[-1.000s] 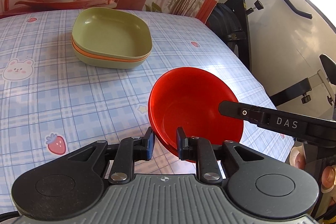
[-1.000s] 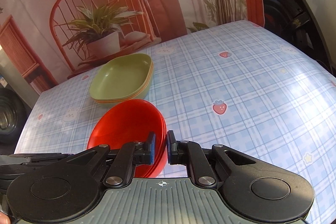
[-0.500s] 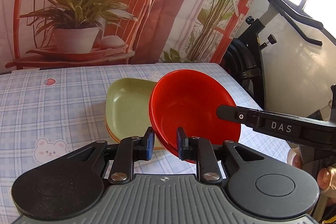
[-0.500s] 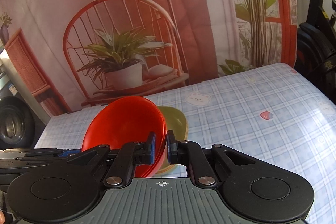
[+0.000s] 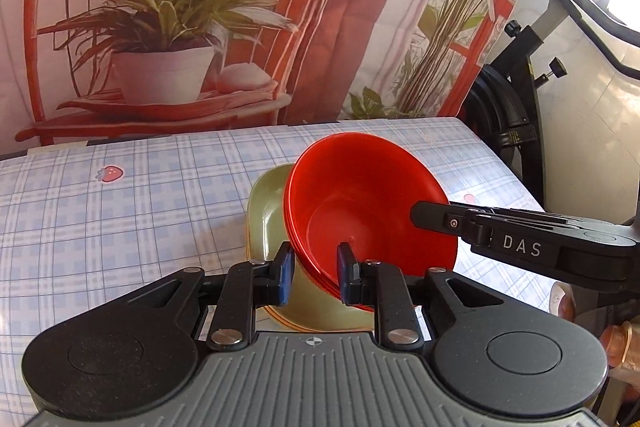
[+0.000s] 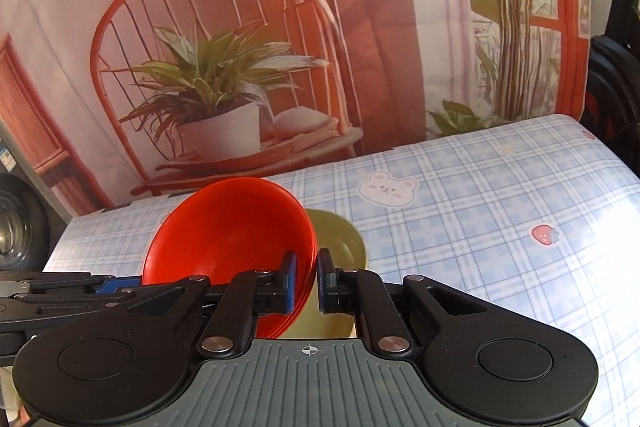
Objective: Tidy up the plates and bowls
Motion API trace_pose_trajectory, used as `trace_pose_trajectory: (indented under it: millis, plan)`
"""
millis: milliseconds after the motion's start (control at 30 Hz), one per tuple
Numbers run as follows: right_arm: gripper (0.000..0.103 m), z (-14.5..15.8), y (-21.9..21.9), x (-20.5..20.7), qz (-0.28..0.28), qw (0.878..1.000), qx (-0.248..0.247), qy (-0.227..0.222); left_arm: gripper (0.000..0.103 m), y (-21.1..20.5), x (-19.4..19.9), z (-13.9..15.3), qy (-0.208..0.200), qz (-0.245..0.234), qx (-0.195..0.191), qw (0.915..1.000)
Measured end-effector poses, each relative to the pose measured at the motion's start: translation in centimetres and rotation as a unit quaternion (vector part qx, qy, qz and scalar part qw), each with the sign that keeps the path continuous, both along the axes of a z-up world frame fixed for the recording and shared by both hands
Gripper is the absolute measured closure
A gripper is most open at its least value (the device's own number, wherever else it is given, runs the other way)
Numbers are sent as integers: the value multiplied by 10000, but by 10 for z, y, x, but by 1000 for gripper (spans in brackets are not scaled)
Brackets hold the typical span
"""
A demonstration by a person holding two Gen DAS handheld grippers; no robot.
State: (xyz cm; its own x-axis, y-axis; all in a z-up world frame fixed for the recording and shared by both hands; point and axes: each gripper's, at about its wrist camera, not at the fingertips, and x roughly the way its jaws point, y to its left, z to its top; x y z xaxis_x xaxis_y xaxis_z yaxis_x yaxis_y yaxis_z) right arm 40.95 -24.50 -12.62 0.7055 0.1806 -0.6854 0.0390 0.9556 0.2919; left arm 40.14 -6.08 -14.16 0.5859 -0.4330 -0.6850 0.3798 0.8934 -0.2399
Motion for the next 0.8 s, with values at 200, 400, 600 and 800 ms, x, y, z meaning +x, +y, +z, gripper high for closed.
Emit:
trace_pose_trajectory:
  millis: [200,400,600,800]
  plan:
    - [94,-14,-1,2,-31,9998,63,180,80,0,1,-7,4,-42,127,9999]
    - [94,-19,-1,2,-35,9996,99,257,80,-1,3,-13,71,-60,195,9998]
    - [93,-22,0,1,-15,9994,120,315,80,-1,2,-20,116,-61,248,9996]
    - [93,-22,0,3,-18,9994,102,336,80,-2,1,-20,60,-34,292,9996]
